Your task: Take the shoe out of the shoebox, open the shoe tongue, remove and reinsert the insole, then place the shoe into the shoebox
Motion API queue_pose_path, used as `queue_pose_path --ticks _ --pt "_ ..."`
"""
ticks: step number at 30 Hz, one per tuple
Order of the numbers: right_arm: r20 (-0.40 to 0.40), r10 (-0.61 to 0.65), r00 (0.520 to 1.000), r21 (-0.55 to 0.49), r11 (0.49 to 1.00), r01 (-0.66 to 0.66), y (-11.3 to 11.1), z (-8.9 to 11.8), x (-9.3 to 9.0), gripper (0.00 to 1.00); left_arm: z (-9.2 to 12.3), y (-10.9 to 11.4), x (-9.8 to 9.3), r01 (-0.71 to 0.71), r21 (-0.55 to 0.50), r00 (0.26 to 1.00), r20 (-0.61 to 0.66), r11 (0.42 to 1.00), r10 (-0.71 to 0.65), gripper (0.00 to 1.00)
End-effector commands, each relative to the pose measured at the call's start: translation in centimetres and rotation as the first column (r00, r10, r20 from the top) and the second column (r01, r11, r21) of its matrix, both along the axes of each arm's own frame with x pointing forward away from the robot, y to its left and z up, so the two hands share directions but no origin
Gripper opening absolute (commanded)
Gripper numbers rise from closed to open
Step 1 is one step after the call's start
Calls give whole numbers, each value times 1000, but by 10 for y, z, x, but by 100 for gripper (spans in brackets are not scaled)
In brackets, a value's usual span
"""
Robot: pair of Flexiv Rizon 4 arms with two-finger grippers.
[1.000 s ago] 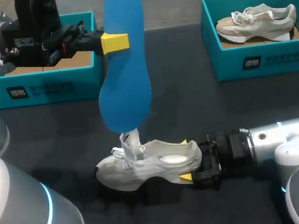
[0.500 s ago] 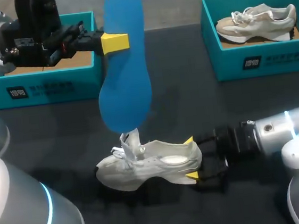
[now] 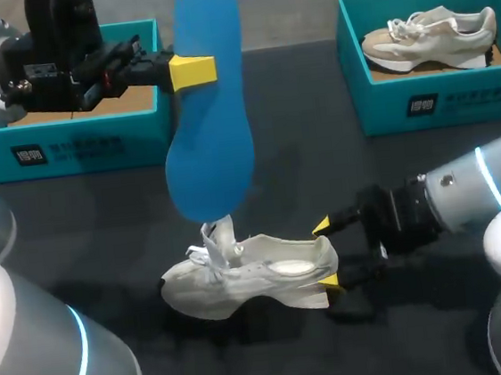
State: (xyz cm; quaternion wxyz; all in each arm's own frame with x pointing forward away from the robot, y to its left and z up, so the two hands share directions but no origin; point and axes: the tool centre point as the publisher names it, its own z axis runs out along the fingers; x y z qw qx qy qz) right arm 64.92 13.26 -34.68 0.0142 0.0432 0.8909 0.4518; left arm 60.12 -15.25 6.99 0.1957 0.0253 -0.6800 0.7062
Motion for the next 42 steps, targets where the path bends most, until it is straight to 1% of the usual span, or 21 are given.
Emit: queue_pose_path --ticks 1,2,4,5,9,12,14,15,18,22,25,28,29,30,34,36,42 --pt "-46 -3 999 -371 928 -14 4 16 -1 100 0 0 0 1 2 1000 0 1000 -1 0" --pt "-50 -4 999 -409 912 -17 6 19 -1 100 0 0 0 1 2 1000 0 1000 -1 0" --pt "-55 -6 998 -440 898 -19 9 22 -1 100 0 0 0 1 2 1000 0 1000 -1 0" --pt "-60 -12 998 -470 883 -18 10 23 -1 100 0 0 0 1 2 1000 0 1000 -1 0" --pt "-73 -26 997 -528 849 -16 13 25 -1 100 0 0 0 1 2 1000 0 1000 -1 0" --pt "-85 -41 996 -590 807 -17 17 29 0 100 0 0 0 1 2 1000 0 1000 -1 0" --pt "-88 -44 995 -614 789 -19 20 32 1 100 0 0 0 1 2 1000 0 1000 -1 0" --pt "-91 -48 995 -637 770 -22 22 33 2 100 0 0 0 1 2 1000 0 1000 -1 0" --pt "-103 -50 993 -679 733 -33 26 36 3 100 0 0 0 1 2 1000 0 1000 -1 0" --pt "-110 -50 993 -708 705 -43 30 40 5 100 0 0 0 1 2 1000 0 1000 -1 0" --pt "-123 -60 991 -740 670 -52 32 39 6 100 0 0 0 1 2 1000 0 1000 -1 0" --pt "-112 -65 992 -743 668 -40 32 38 8 100 0 0 0 1 2 1000 0 1000 -1 0" --pt "-110 -79 991 -764 645 -34 30 37 8 100 0 0 0 1 2 1000 0 1000 -1 0" --pt "-112 -84 990 -771 636 -33 28 36 8 100 0 0 0 1 2 1000 0 1000 -1 0" --pt "-108 -86 990 -782 623 -32 24 34 7 100 0 0 0 1 2 1000 0 1000 -1 0" --pt "-108 -90 990 -796 605 -31 23 35 6 100 0 0 0 1 2 1000 0 1000 -1 0" --pt "-93 -79 993 -802 596 -27 21 35 6 100 0 0 0 1 2 1000 0 1000 -1 0"
